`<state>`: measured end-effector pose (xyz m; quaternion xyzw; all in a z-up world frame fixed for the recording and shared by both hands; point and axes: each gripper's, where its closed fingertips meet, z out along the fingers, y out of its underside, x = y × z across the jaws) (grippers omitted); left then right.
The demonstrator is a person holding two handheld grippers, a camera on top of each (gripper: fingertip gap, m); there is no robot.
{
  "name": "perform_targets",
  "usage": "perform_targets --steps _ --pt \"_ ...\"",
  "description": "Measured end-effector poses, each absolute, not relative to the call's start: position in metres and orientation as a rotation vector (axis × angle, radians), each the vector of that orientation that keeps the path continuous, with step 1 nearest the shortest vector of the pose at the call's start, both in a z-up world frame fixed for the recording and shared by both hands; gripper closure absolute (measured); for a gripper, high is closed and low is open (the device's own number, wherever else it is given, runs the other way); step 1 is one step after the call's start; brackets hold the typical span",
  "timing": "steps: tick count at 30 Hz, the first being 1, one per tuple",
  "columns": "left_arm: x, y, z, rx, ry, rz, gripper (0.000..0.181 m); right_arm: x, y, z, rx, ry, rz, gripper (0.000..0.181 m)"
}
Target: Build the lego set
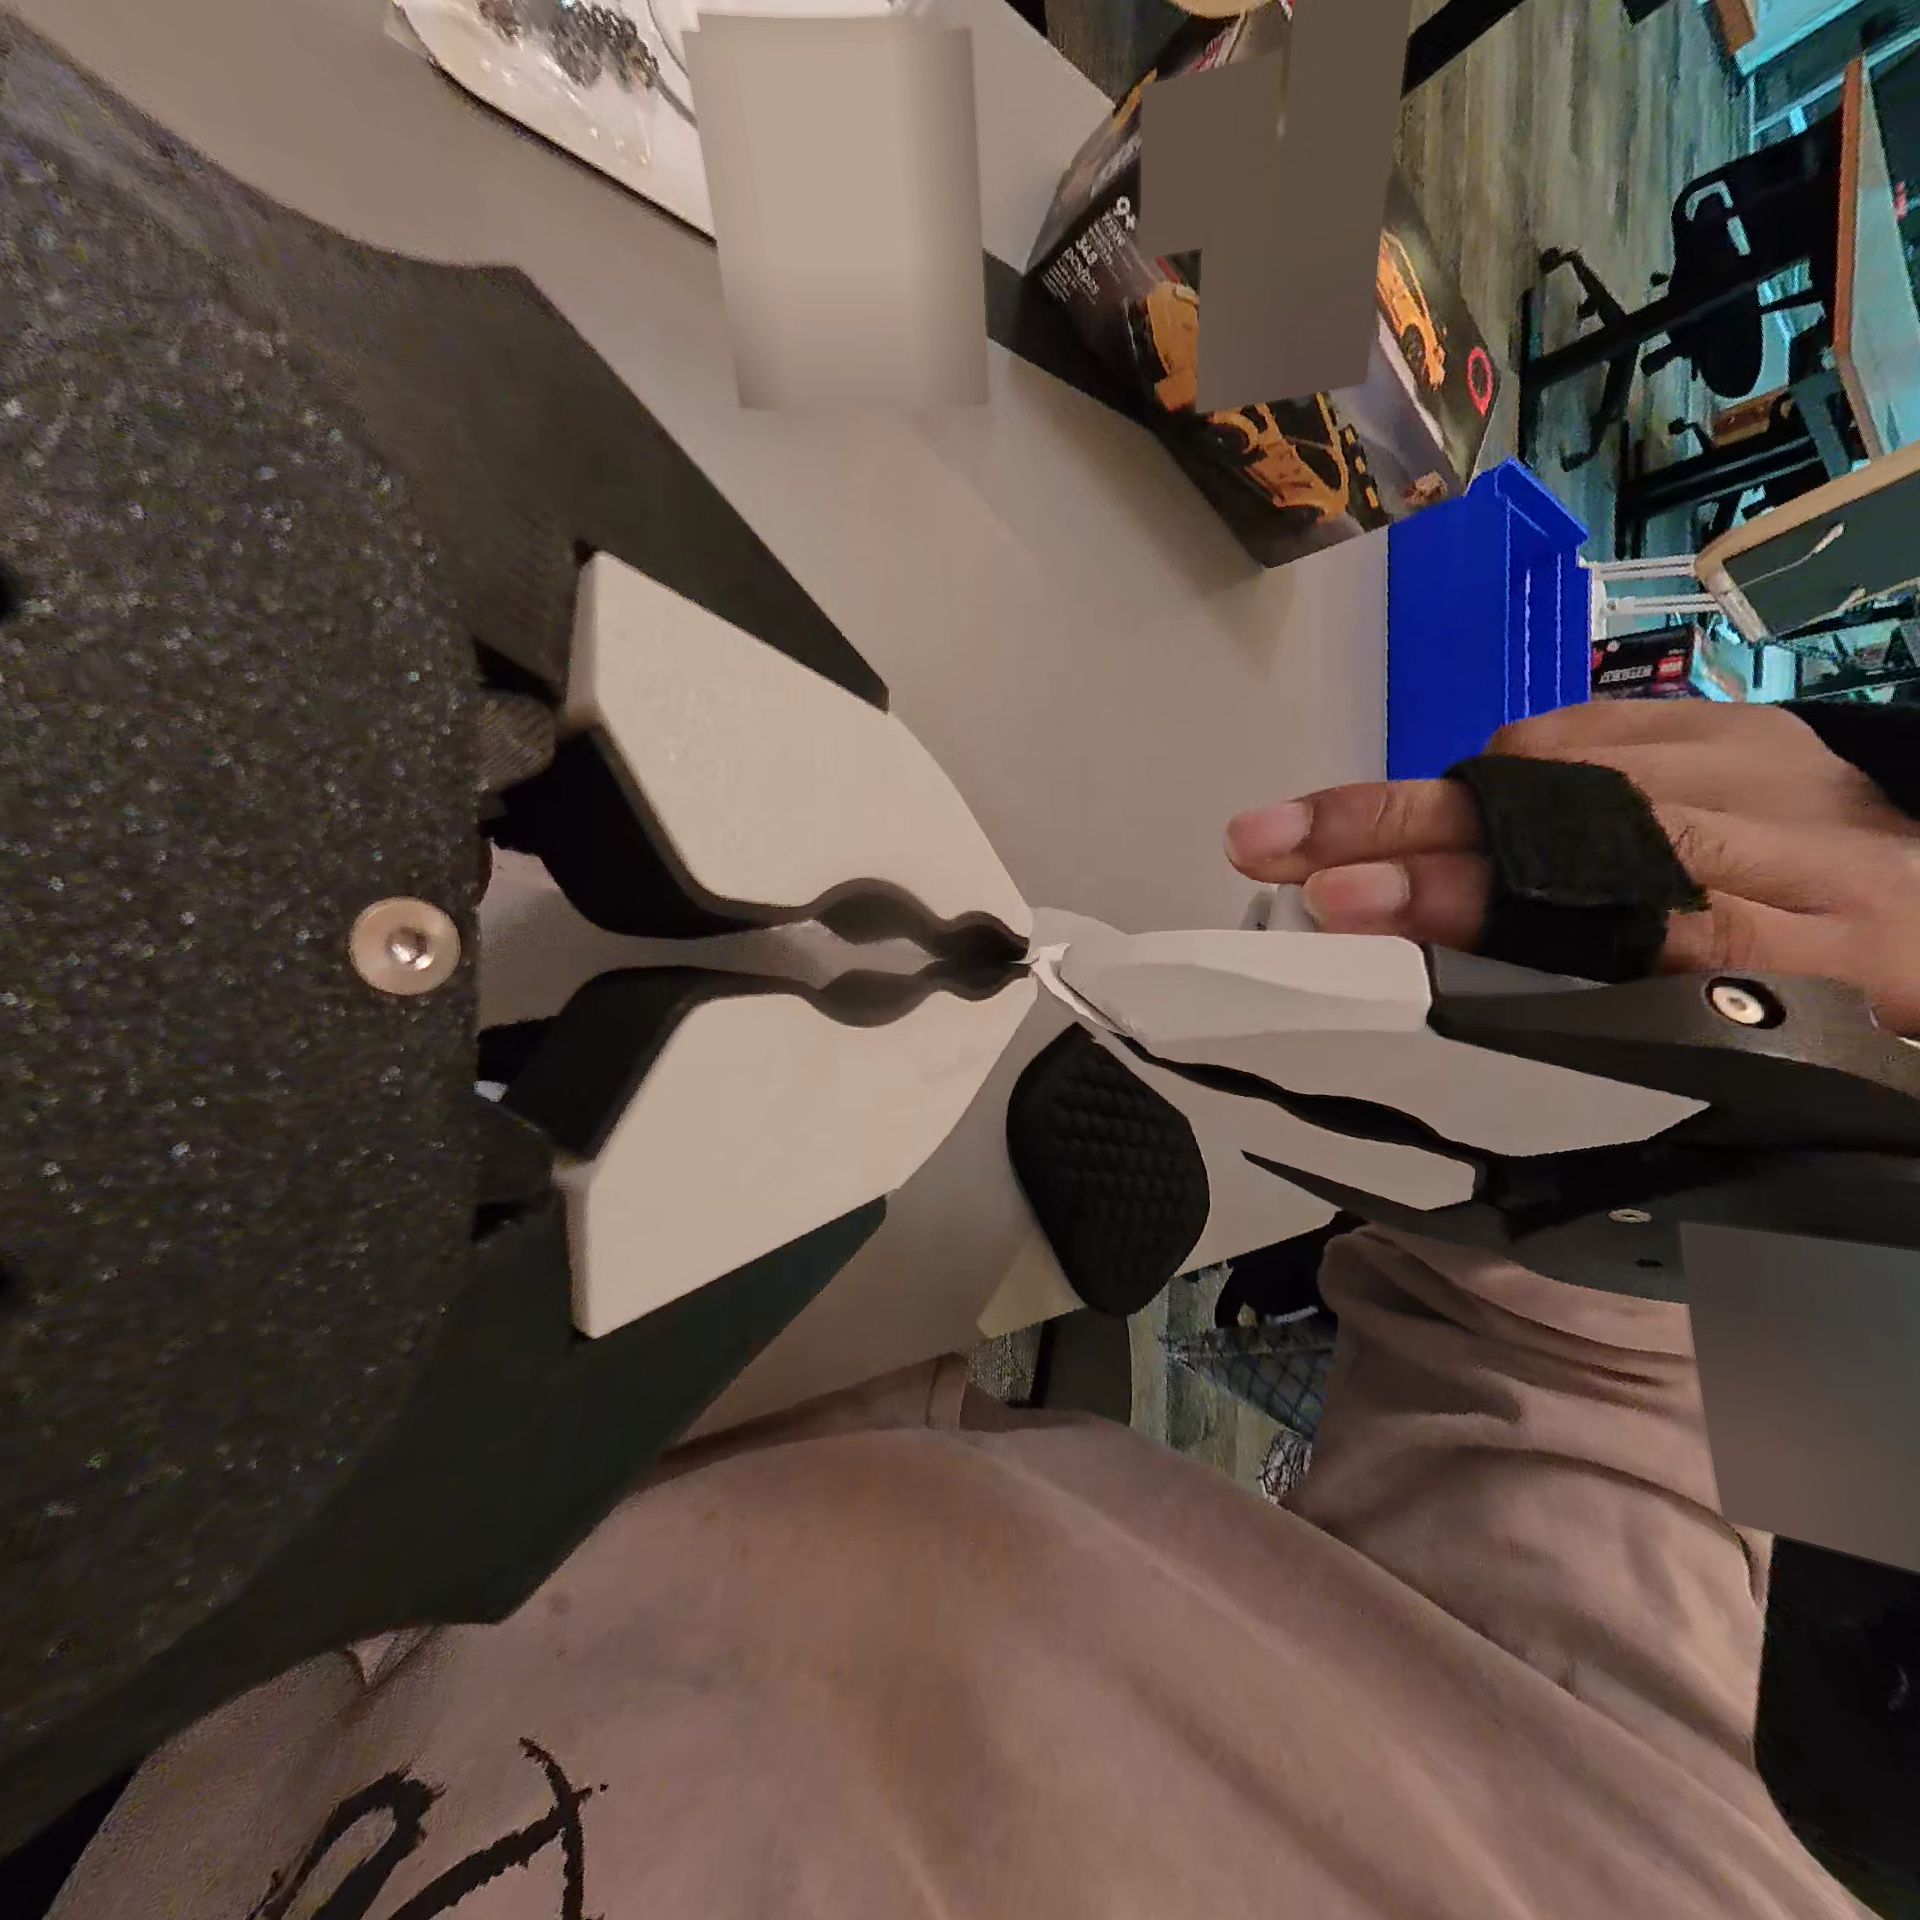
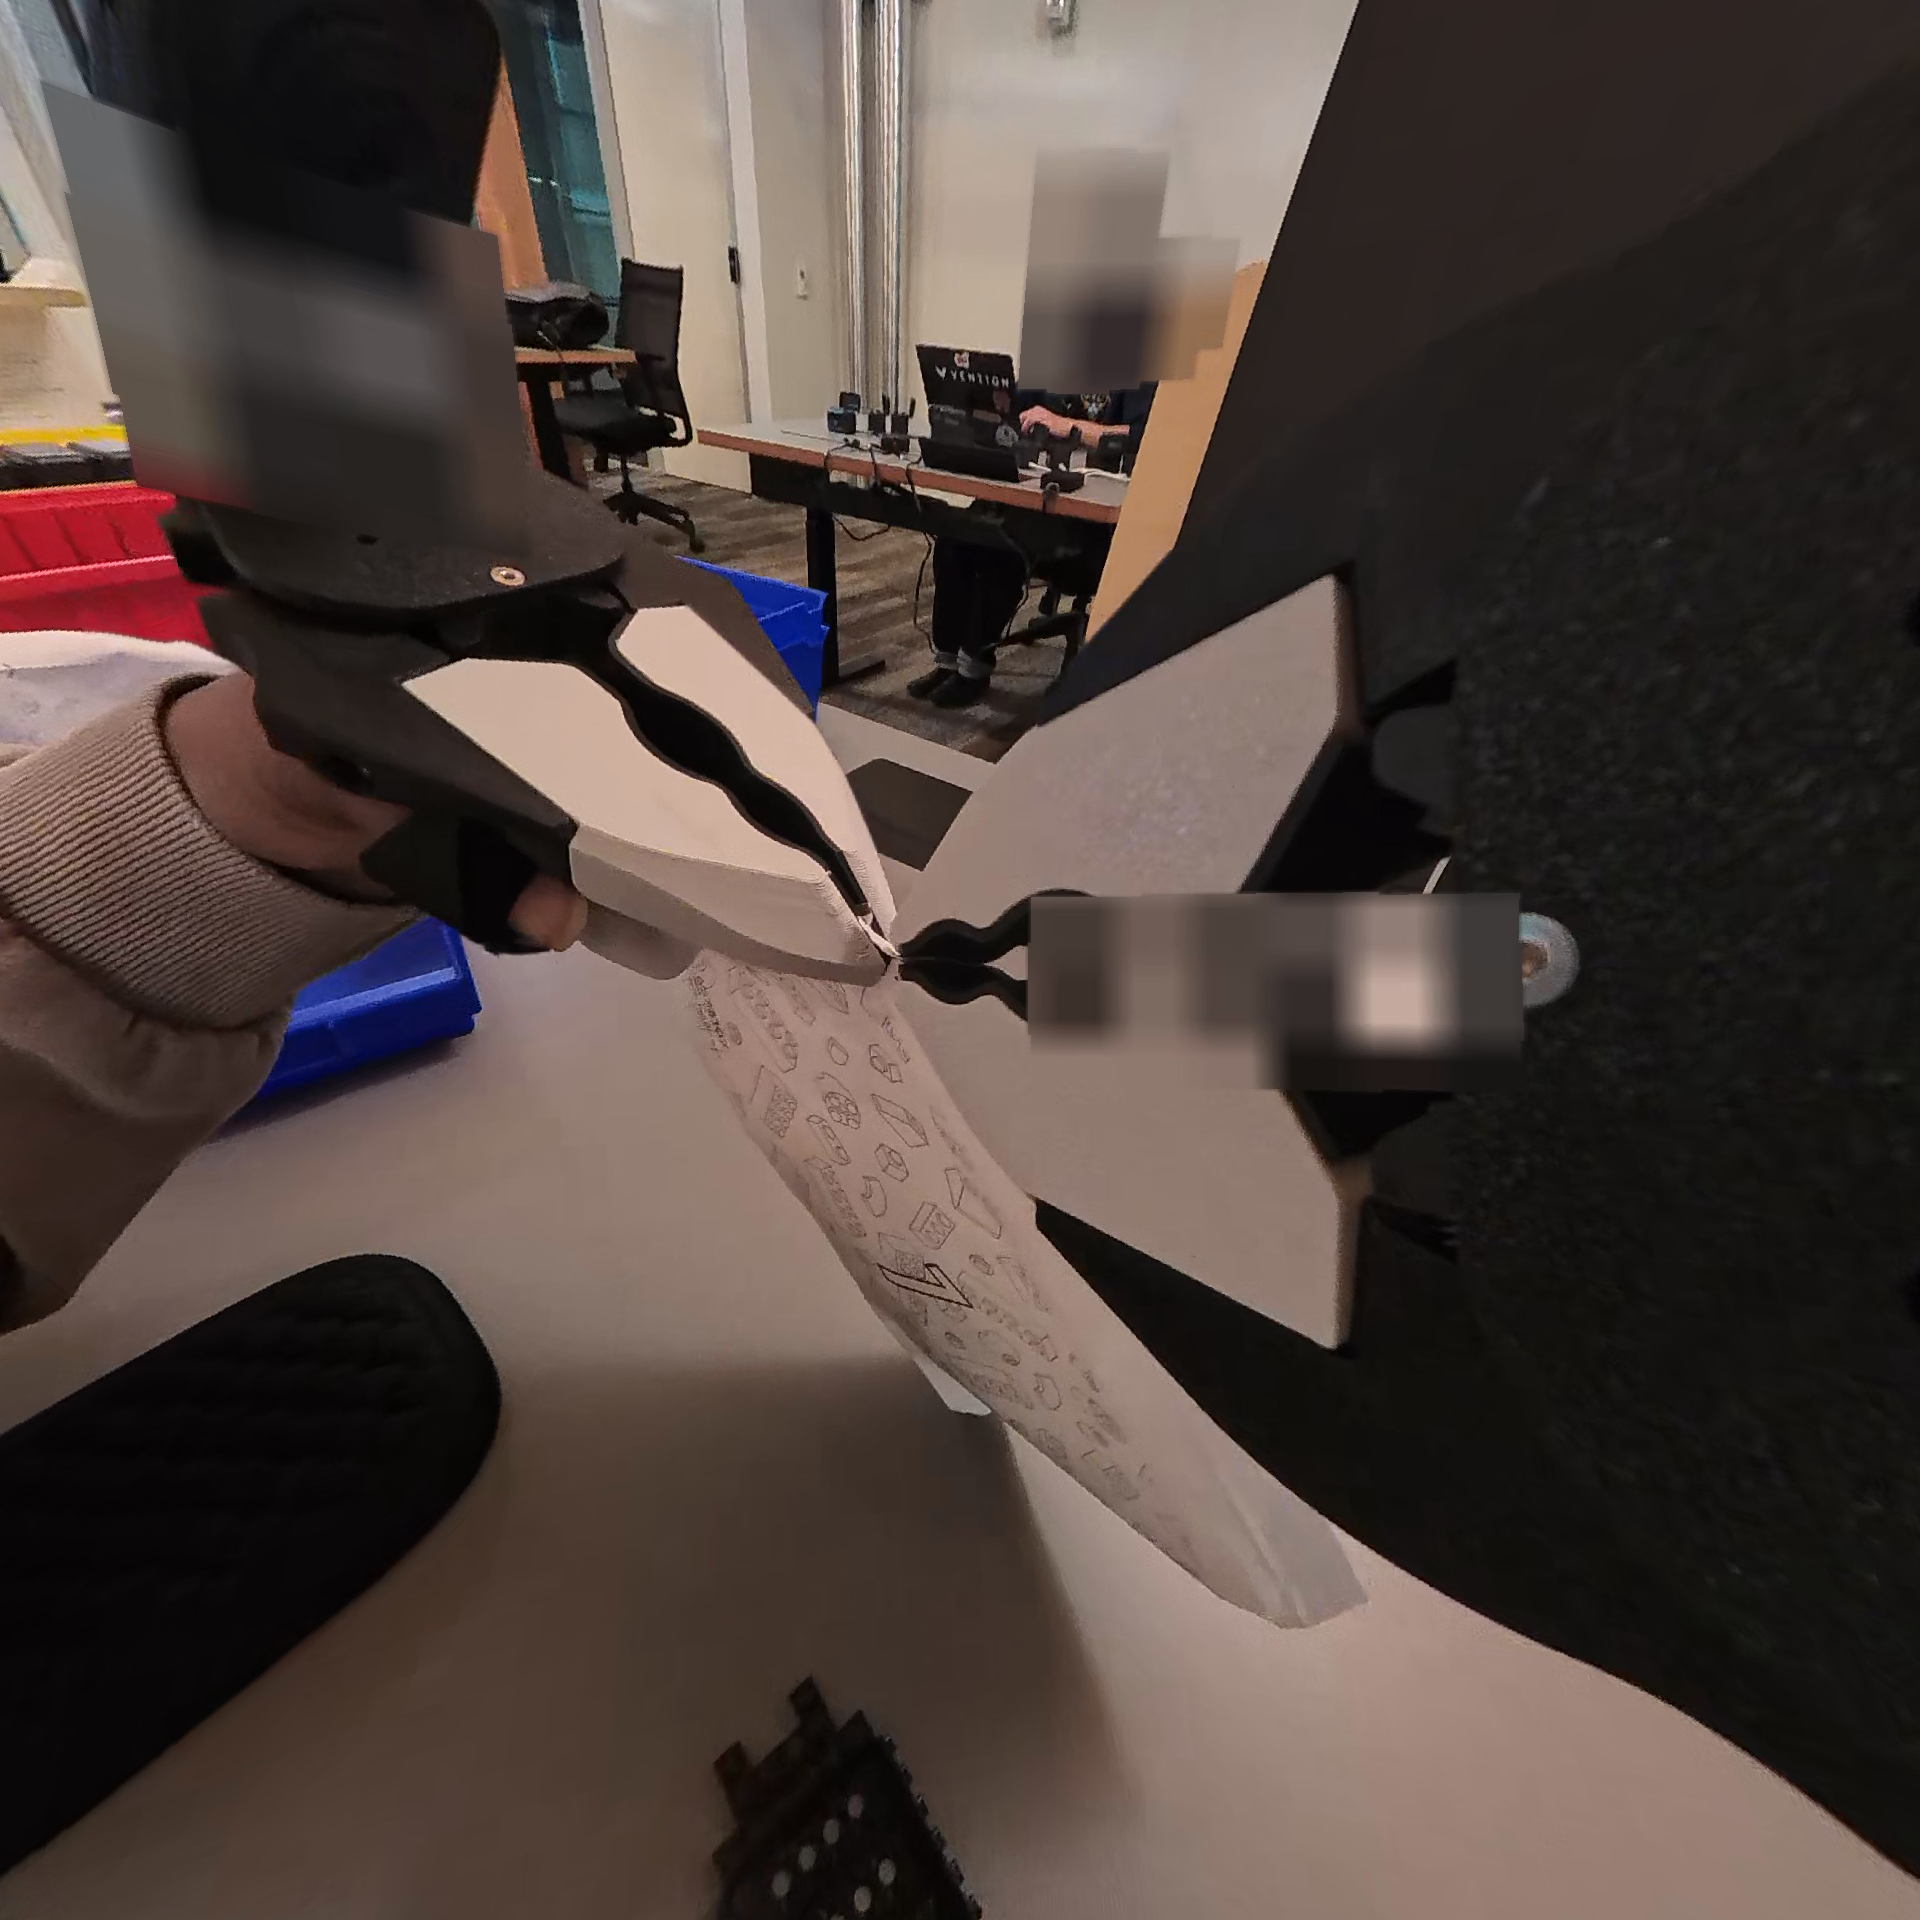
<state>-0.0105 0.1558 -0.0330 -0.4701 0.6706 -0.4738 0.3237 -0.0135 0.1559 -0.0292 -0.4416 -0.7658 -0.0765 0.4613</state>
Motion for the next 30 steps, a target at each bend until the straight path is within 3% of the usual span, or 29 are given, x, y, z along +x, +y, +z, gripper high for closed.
perform_targets --steps 11,15,20,30 --pt "-0.006 0.154 -0.031 -1.239 1.801 -1.080 0.181 -0.009 0.153 -0.027 -1.275 -1.812 -0.021 0.181" --pt "-0.002 0.156 -0.035 -1.251 1.836 -0.972 0.181 -0.006 0.161 -0.032 -1.346 -1.832 -0.056 0.173" --pt "0.000 0.157 -0.034 -1.256 1.856 -0.931 0.181 -0.005 0.160 -0.031 -1.327 -1.886 -0.151 0.180" --pt "-0.005 0.147 -0.022 -1.249 1.857 -1.198 0.181 -0.009 0.151 -0.019 -1.210 -1.869 -0.210 0.181"
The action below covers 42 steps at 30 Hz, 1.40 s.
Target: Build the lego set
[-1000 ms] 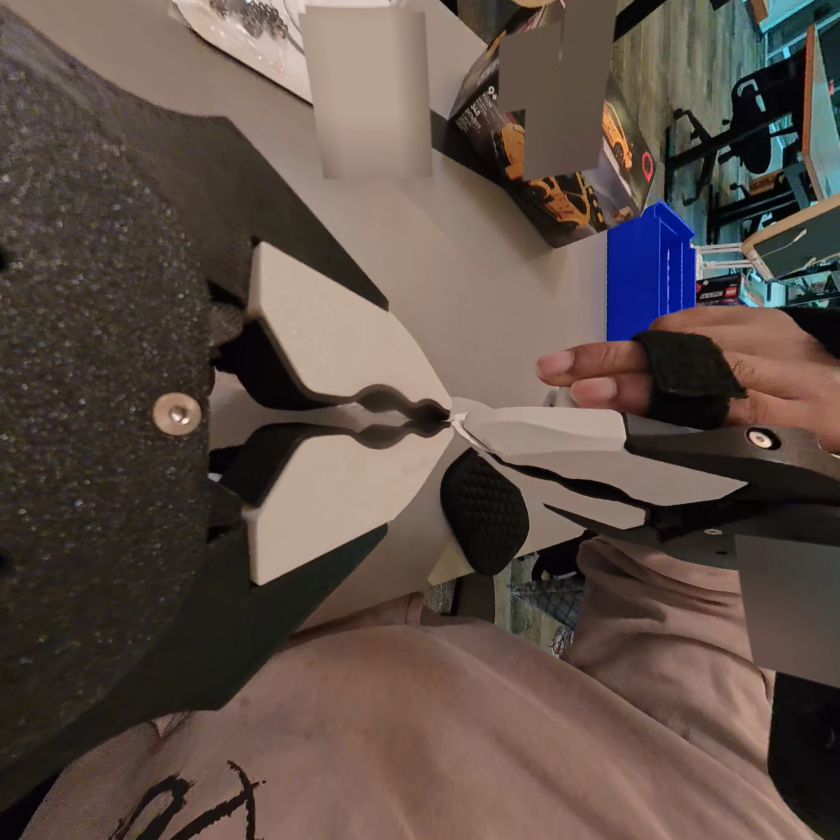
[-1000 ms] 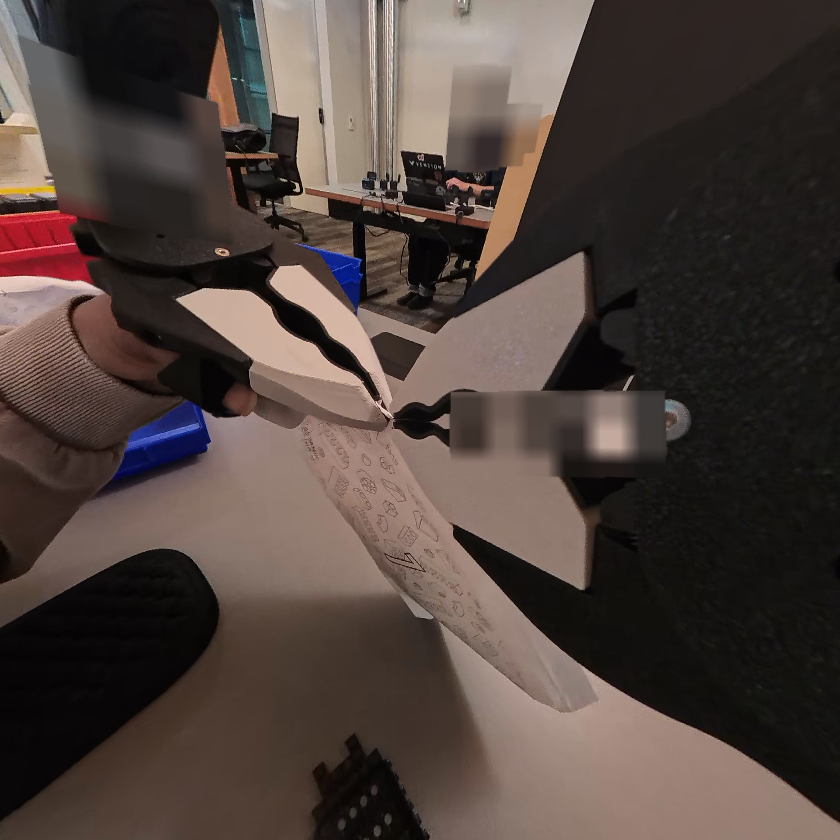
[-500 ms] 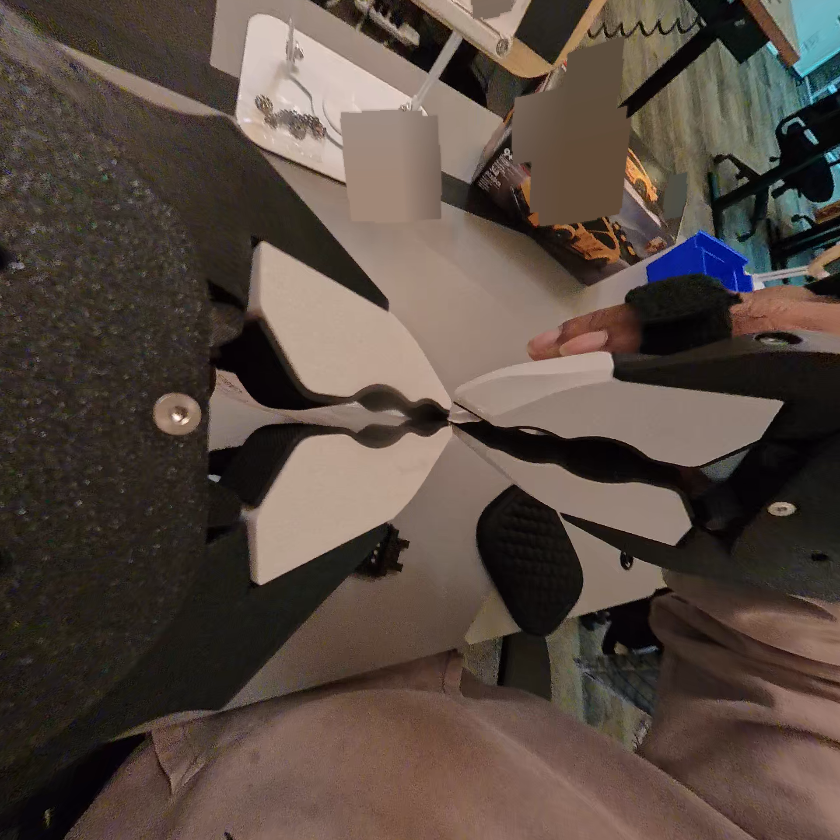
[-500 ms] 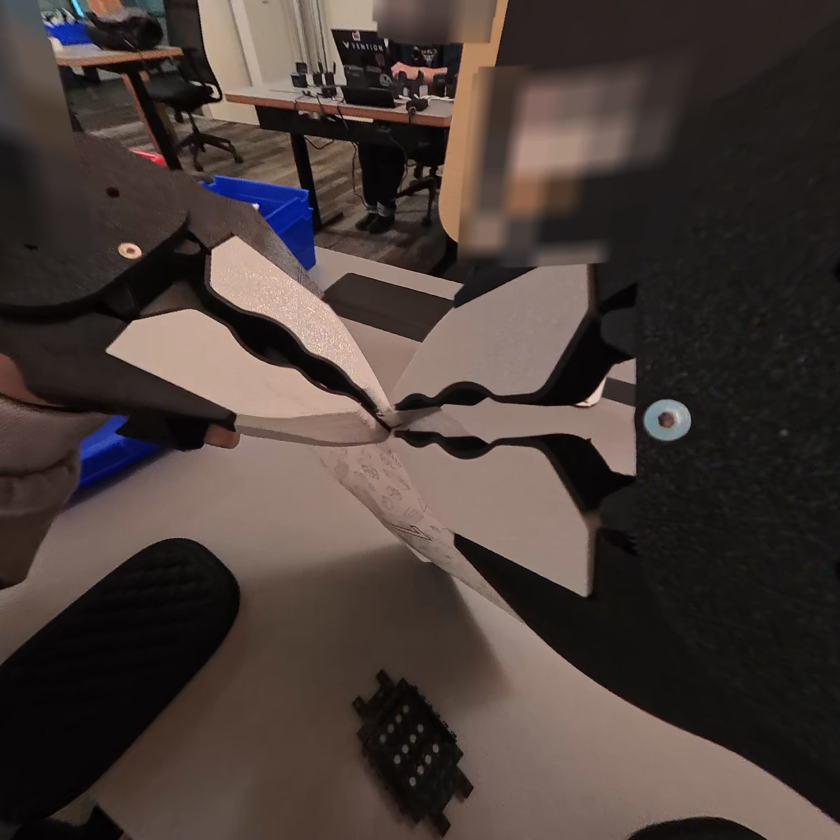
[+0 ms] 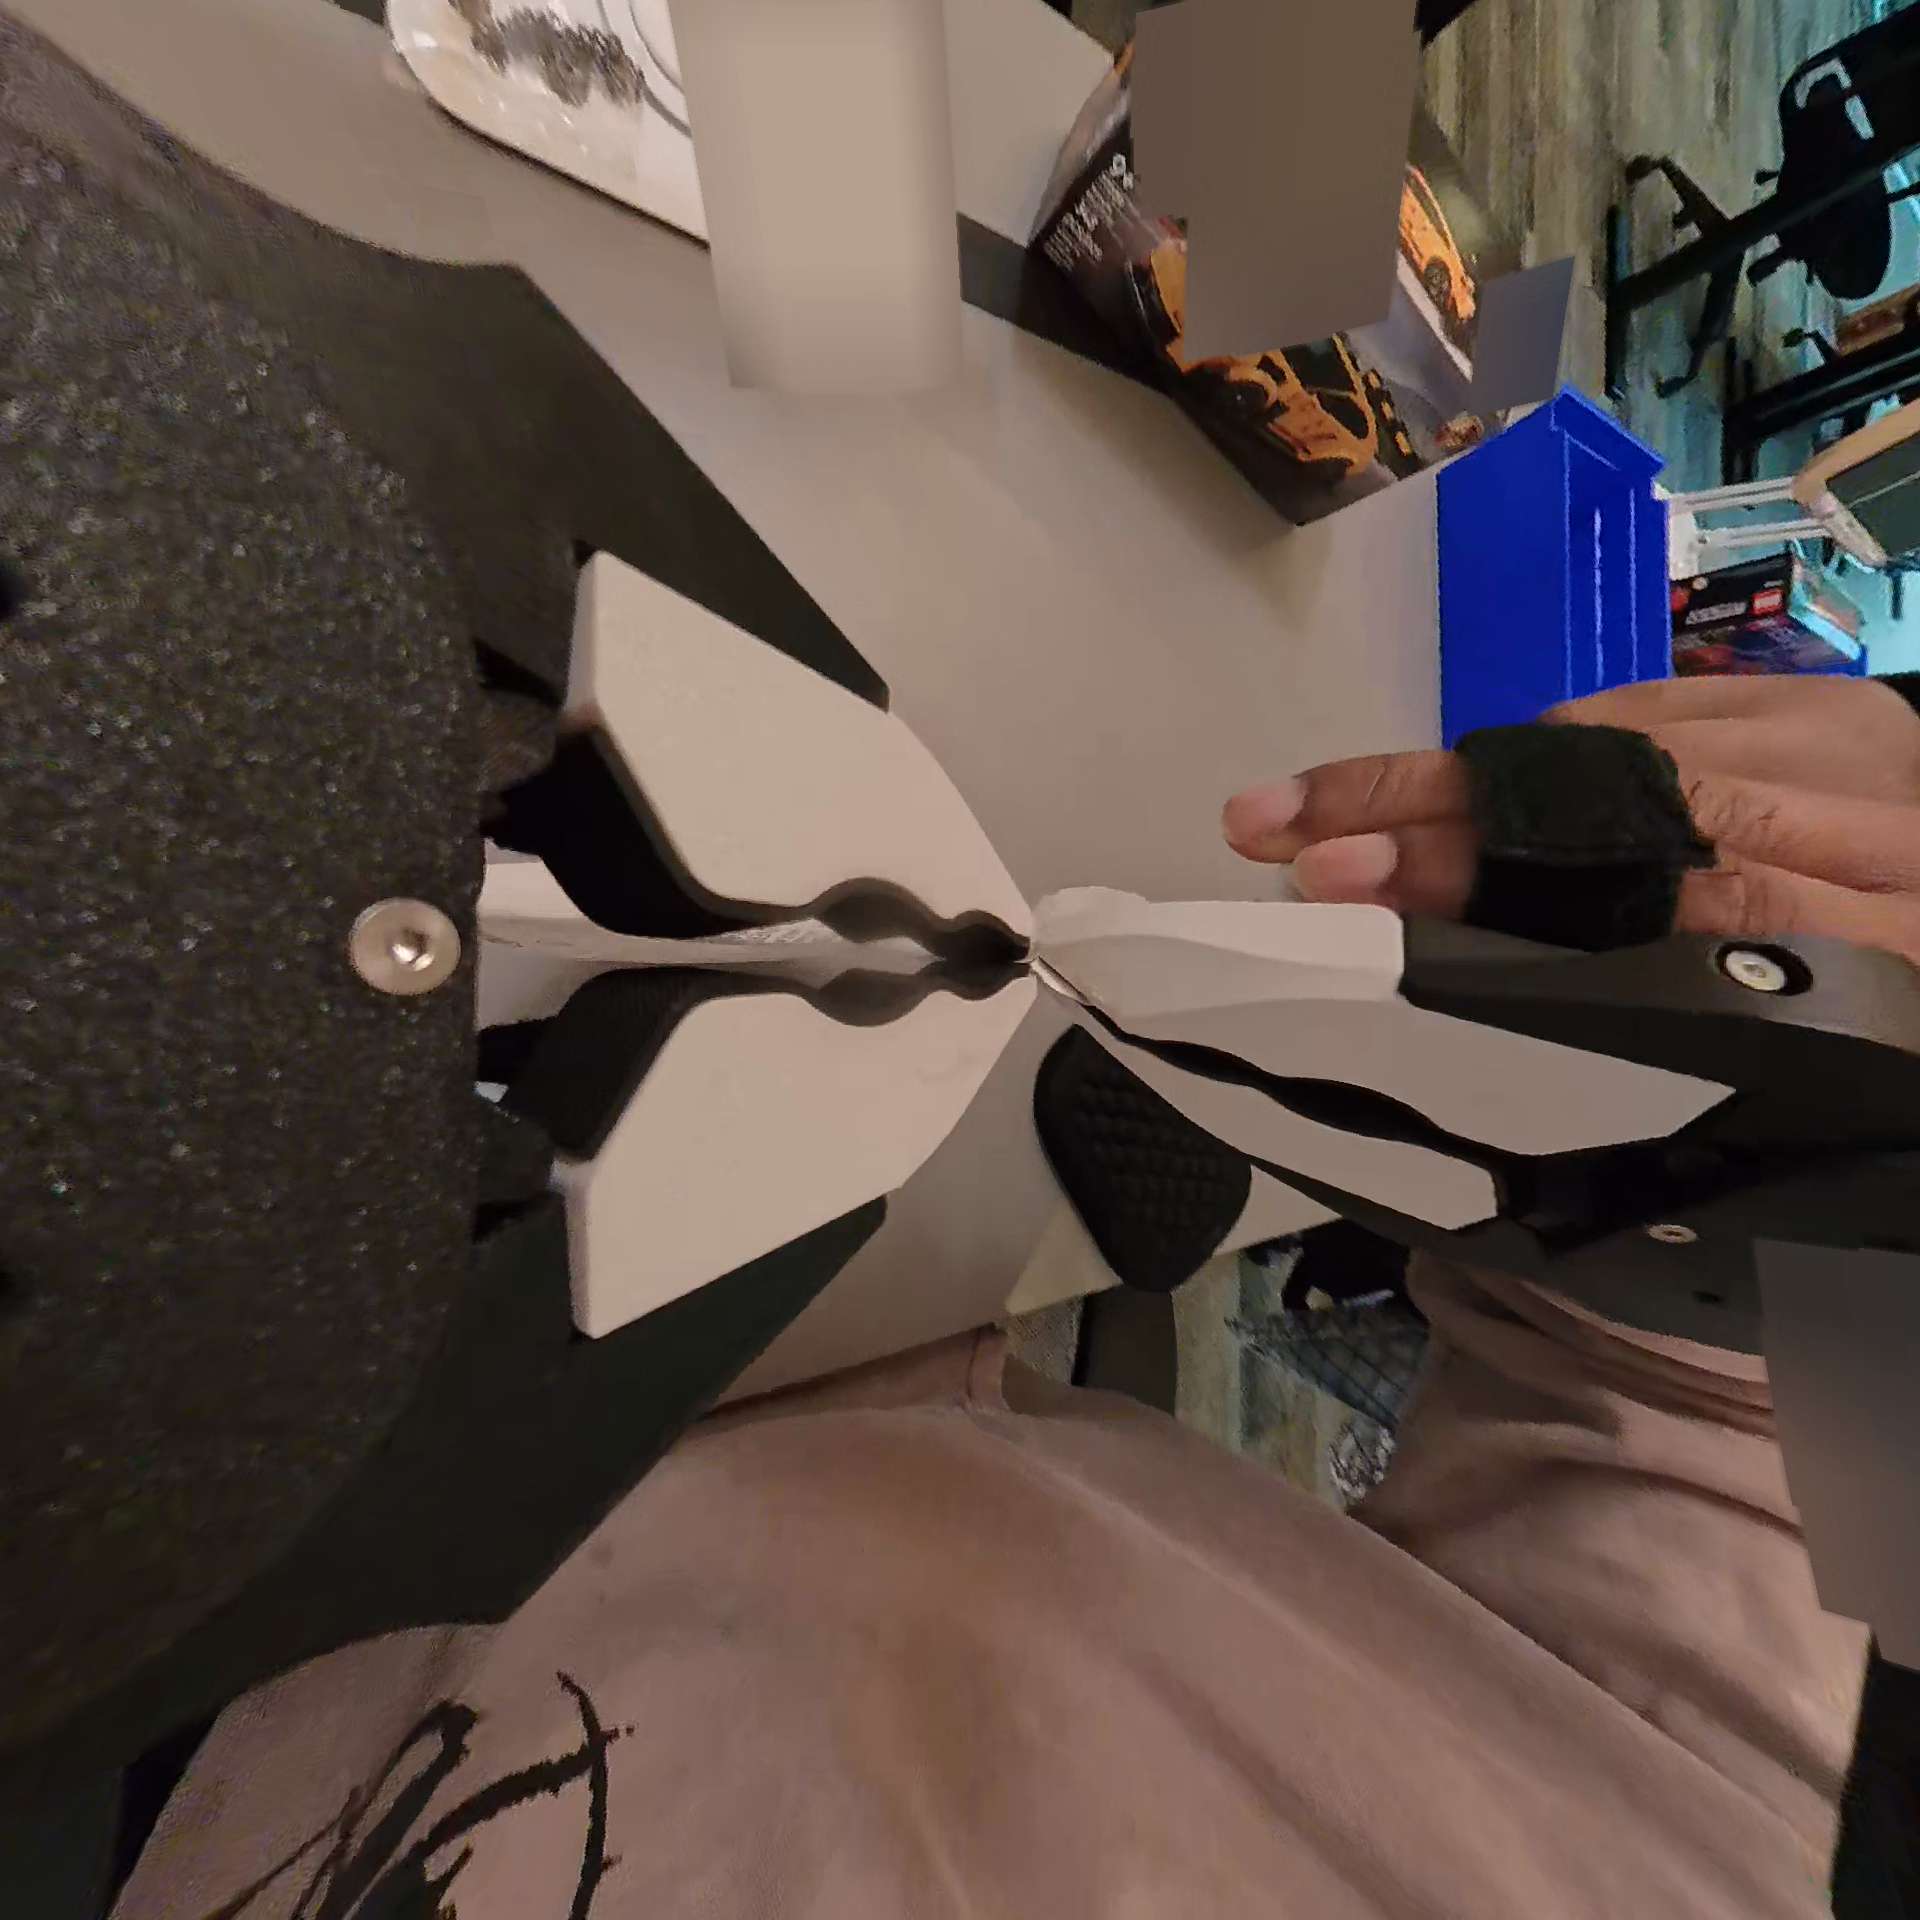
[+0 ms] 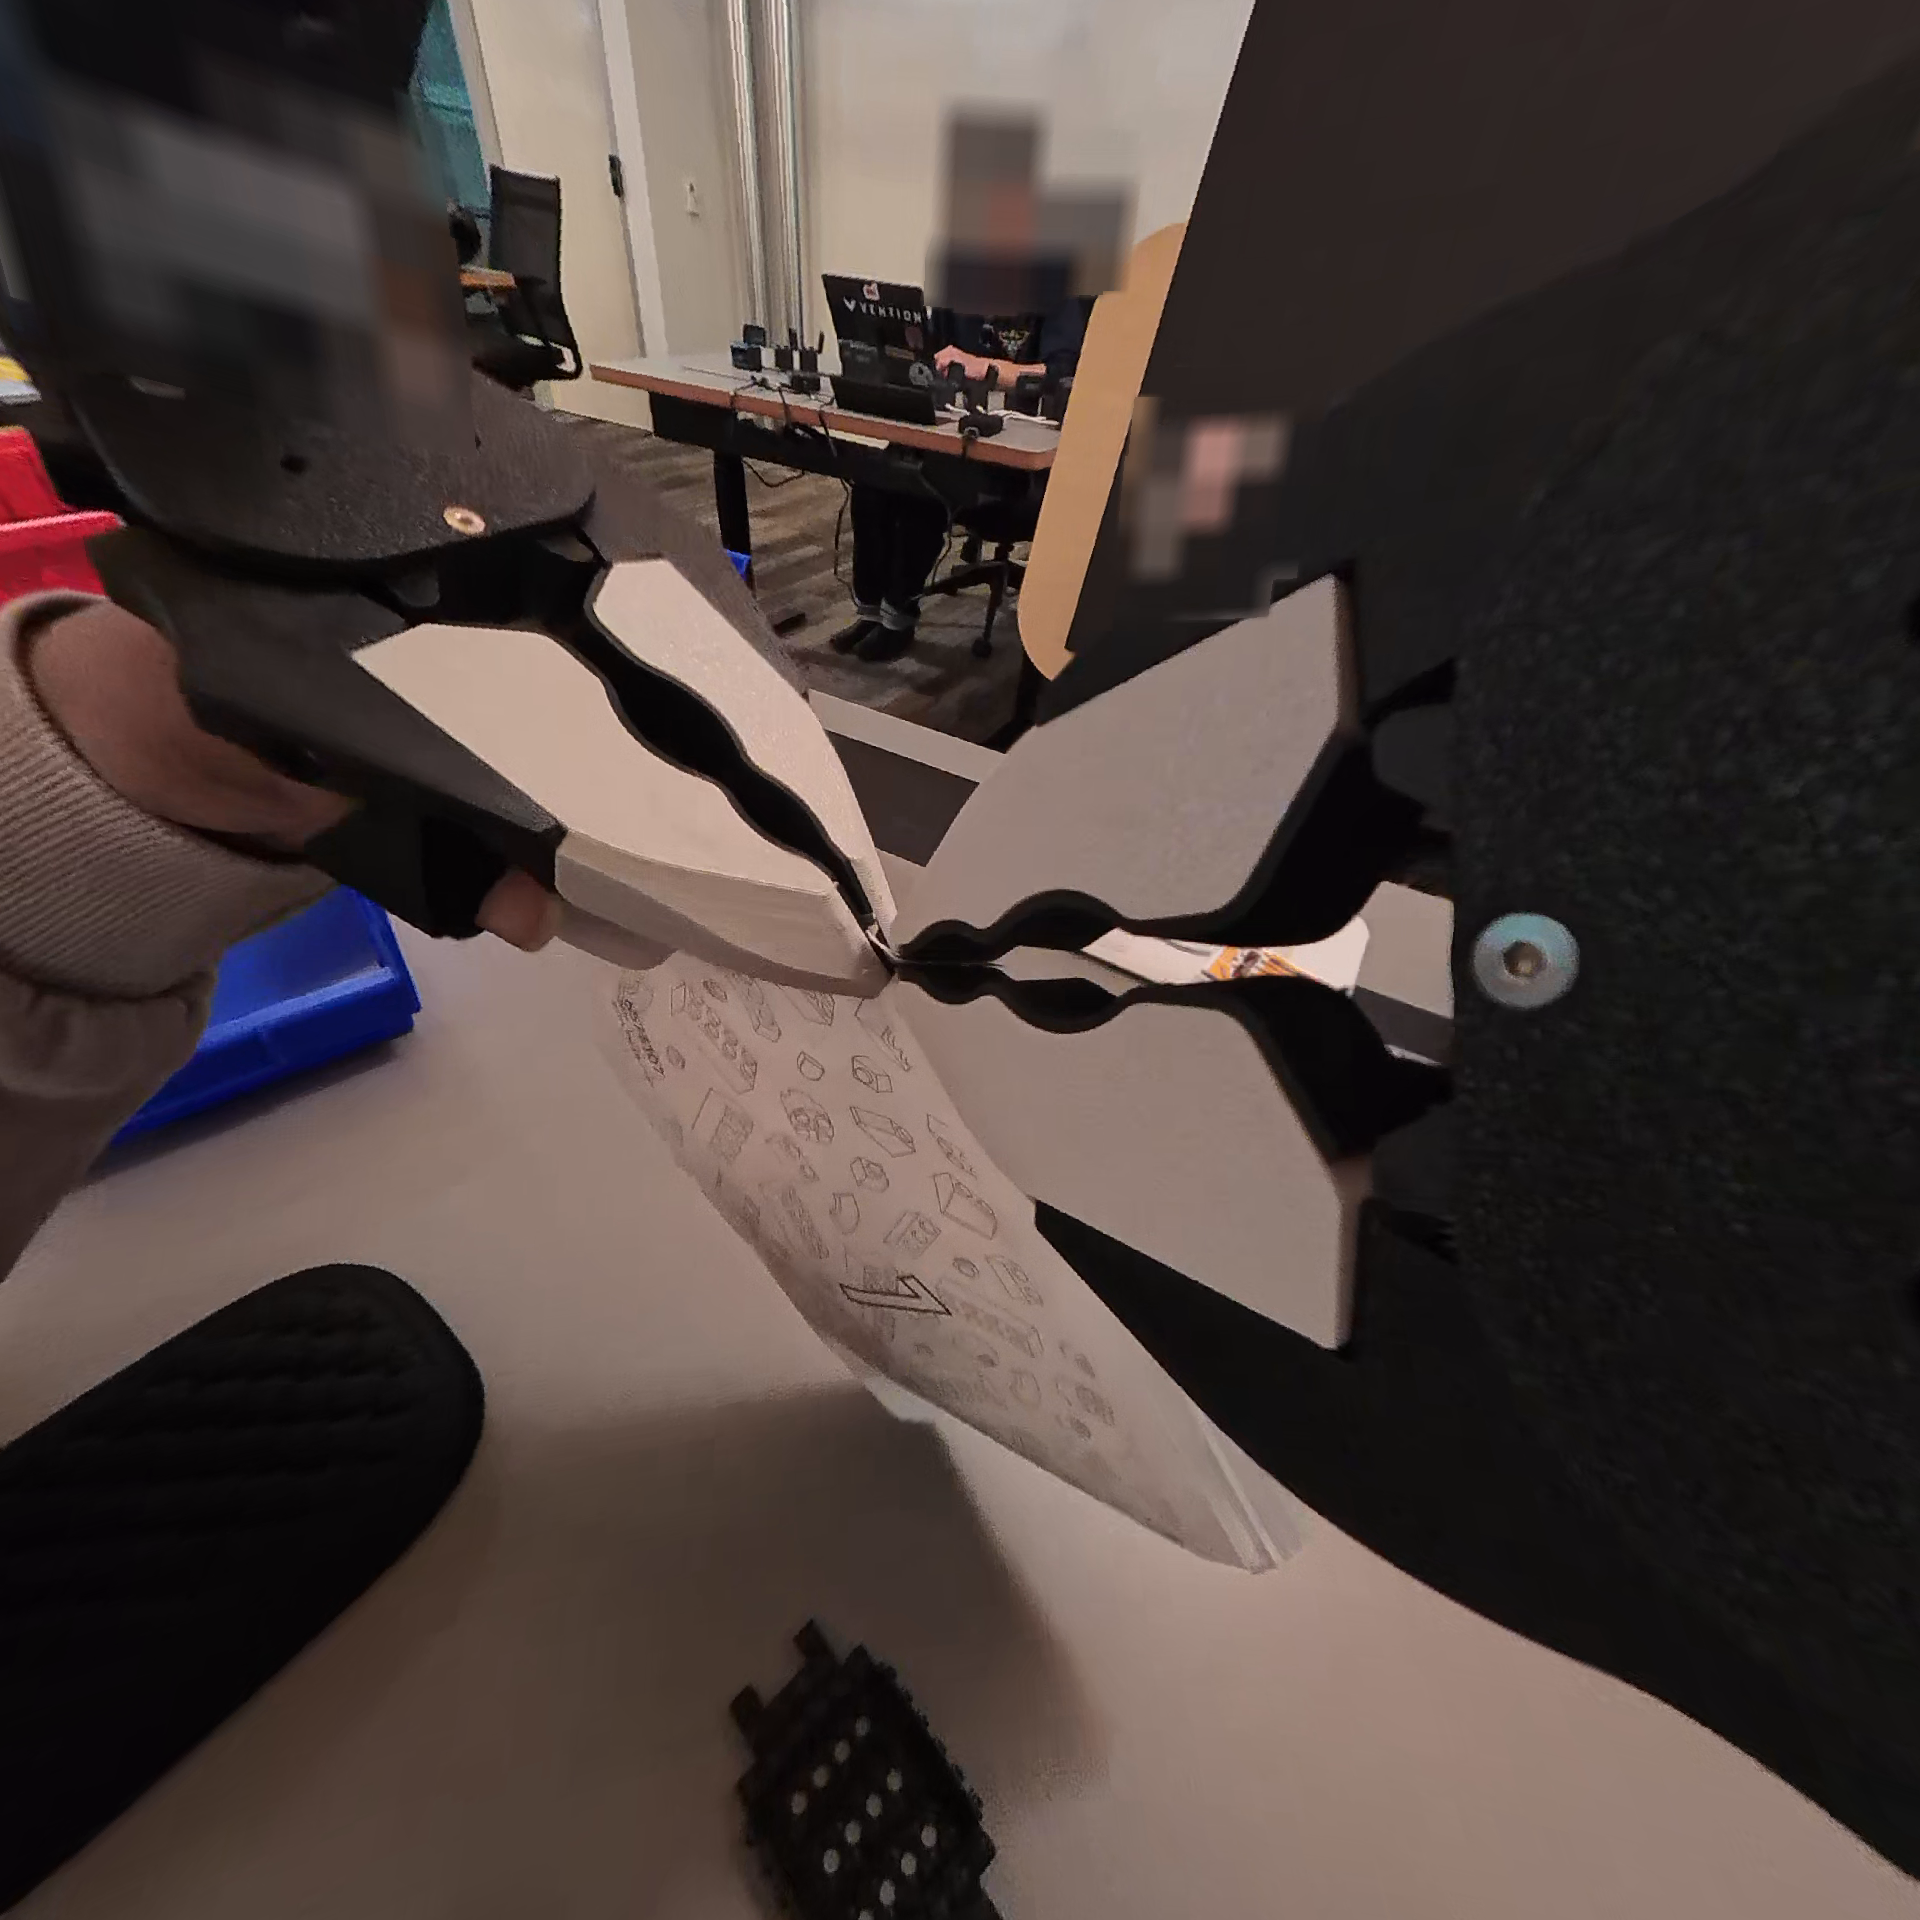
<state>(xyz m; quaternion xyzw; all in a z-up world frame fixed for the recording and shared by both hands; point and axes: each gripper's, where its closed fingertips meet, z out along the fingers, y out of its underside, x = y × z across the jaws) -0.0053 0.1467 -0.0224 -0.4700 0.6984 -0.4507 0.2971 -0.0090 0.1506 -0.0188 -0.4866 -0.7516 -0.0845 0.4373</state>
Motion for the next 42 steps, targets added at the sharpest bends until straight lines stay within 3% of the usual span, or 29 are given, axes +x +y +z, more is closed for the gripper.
perform_targets --steps 13,18,31,34,37,42 --pt "-0.001 0.161 -0.024 -1.277 1.712 -1.330 0.181 -0.004 0.165 -0.018 -1.313 -1.742 -0.018 0.180" --pt "-0.011 0.225 -0.041 -1.457 1.410 -1.352 0.180 0.040 0.201 -0.025 -1.552 -1.428 0.121 0.157" --pt "-0.099 0.407 -0.199 -2.090 0.681 -1.074 0.181 0.128 0.245 -0.100 -1.771 -0.971 0.271 0.157" --pt "-0.114 0.419 -0.216 -2.137 0.644 -0.941 0.177 0.134 0.255 -0.118 -1.793 -0.927 0.282 0.157" --pt "-0.128 0.426 -0.219 -2.156 0.672 -0.759 0.159 0.139 0.265 -0.132 -1.800 -0.907 0.274 0.157" --pt "-0.121 0.441 -0.178 -1.989 0.774 -0.497 0.150 0.149 0.292 -0.139 -1.775 -0.818 0.311 0.159"
